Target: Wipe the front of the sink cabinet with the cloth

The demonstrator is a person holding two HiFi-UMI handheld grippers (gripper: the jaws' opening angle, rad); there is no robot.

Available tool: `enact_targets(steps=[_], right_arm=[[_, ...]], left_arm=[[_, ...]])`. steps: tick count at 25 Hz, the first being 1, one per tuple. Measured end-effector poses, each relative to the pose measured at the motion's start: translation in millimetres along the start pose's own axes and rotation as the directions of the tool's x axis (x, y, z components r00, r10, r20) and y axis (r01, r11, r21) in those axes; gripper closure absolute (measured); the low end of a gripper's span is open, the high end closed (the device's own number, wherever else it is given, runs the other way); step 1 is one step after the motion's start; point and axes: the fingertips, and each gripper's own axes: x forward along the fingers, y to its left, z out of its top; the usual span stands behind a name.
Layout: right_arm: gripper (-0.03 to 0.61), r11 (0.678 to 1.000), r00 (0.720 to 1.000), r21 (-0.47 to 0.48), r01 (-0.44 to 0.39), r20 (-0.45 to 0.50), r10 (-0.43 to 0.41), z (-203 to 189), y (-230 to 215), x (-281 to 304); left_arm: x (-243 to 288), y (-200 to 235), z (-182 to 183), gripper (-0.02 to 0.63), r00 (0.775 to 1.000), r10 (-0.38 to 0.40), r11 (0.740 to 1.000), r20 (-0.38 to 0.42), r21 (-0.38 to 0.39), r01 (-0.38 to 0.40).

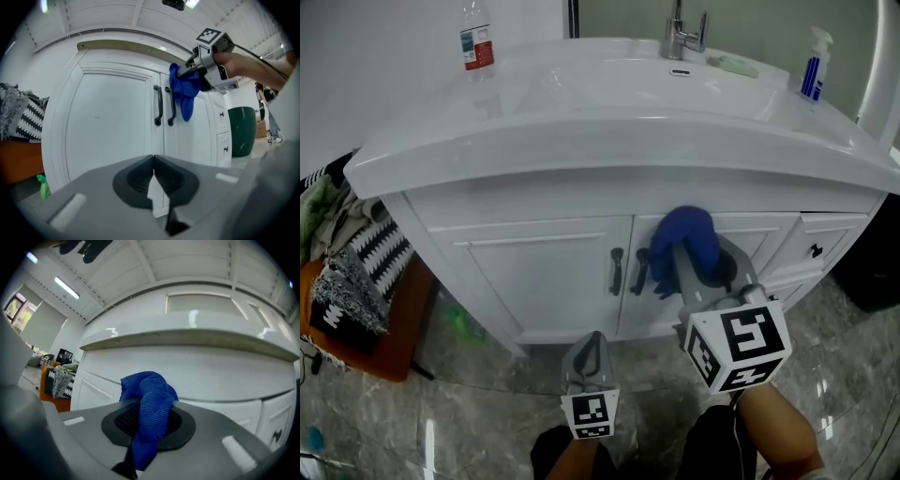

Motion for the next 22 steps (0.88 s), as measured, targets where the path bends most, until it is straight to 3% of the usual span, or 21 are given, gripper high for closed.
enact_targets(steps=[3, 6, 11, 14, 18, 22], right_arm=[[0.517, 0.999, 0.998, -0.001, -0.036, 0.046, 0.036, 36.8, 4.8, 7.4], [0.517, 0.994, 0.994, 0.041, -0.105, 0.015, 0.105, 36.8, 29.6, 18.0], [0.517, 0.991, 0.992, 0.051, -0.127, -0.005, 0.127, 7.4, 63.0, 27.9], [0.518, 0.986, 0.992, 0.109, -0.125, -0.015, 0.127, -26.6, 67.4, 26.3], [0.518, 0.996, 0.995, 0.056, -0.074, 0.077, 0.069, -39.1, 73.5, 11.7], [0.518, 0.994, 0.996, 0.069, -0.085, 0.009, 0.084, -80.8, 88.2, 7.2]], left_arm=[[-3.0, 5.4, 3.3, 0.603, 1.0, 0.011, 1.0, 0.017, 0.016, -0.012], [-14.8, 23.4, 6.7, 0.604, 0.997, 0.073, 0.996, 0.015, 0.05, -0.074], [-45.8, 72.6, 25.0, 0.603, 0.975, 0.205, 0.979, 0.082, -0.034, -0.203], [-52.0, 85.4, 25.1, 0.603, 0.97, 0.226, 0.974, 0.089, -0.042, -0.223], [-56.1, 94.6, 19.2, 0.604, 0.966, 0.244, 0.969, 0.085, -0.059, -0.24], [-58.6, 94.1, 16.5, 0.604, 0.968, 0.234, 0.972, 0.092, -0.048, -0.23]])
